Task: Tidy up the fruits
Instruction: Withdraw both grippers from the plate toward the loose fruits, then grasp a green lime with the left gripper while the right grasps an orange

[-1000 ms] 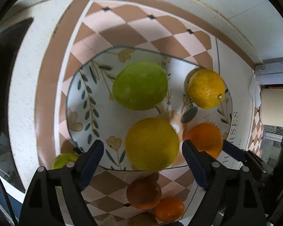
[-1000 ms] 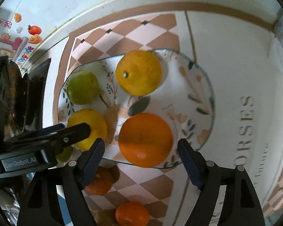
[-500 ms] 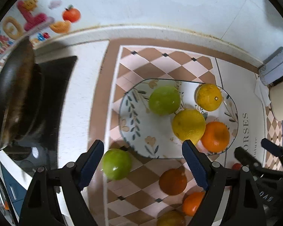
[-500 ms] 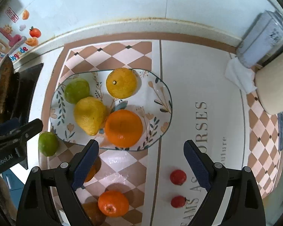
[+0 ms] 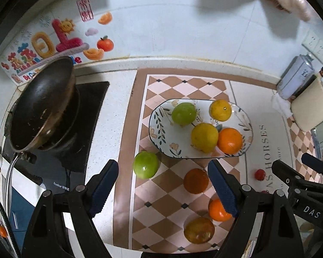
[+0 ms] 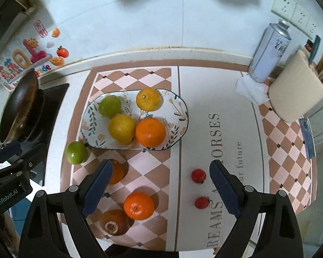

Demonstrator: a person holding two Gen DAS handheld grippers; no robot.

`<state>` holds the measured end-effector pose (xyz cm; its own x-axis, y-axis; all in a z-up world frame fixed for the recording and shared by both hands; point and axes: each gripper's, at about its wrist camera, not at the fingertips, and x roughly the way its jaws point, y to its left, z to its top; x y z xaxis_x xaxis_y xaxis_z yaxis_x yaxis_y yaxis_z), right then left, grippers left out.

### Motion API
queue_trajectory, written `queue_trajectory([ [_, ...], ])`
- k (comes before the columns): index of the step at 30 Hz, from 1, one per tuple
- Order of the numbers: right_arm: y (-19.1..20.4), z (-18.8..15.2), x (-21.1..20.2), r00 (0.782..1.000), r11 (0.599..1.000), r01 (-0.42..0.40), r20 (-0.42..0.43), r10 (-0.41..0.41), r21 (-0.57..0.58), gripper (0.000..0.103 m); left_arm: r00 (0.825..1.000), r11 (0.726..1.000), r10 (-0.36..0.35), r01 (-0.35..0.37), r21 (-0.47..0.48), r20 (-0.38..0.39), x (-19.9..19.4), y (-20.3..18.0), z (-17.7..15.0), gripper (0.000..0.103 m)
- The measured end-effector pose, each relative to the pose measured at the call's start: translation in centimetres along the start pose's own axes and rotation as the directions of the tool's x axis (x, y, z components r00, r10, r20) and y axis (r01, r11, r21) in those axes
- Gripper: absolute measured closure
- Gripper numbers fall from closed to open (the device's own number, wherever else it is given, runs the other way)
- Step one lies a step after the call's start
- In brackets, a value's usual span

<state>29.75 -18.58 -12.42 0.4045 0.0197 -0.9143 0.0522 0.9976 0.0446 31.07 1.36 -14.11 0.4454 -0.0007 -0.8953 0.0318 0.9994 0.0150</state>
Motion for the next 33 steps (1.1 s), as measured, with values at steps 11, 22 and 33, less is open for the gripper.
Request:
queue_trajectory([
  [11, 0.8, -2.9, -7.0, 0.993, 0.999, -0.031, 0.118, 0.03, 0.008, 0.009, 0.994, 1.0, -0.001, 0.0, 0.009, 0.11, -5.9, 0.7, -2.2, 0.018],
  [22, 2.2, -3.3, -7.1, 0.991, 0.998, -0.063, 0.117, 0.063, -0.001, 0.009, 0.99, 1.0, 0.028, -0.027, -0.004, 0.137, -6.7, 1.9, -3.1, 0.018],
  [33, 0.5, -5.2, 7.7, 0.96, 0.983, -0.155, -0.22, 0.174, 0.103, 0.009, 0.997, 0.995, 0.066, -0.068, -0.076, -0.031, -0.5, 5.6, -3.0, 0.001],
])
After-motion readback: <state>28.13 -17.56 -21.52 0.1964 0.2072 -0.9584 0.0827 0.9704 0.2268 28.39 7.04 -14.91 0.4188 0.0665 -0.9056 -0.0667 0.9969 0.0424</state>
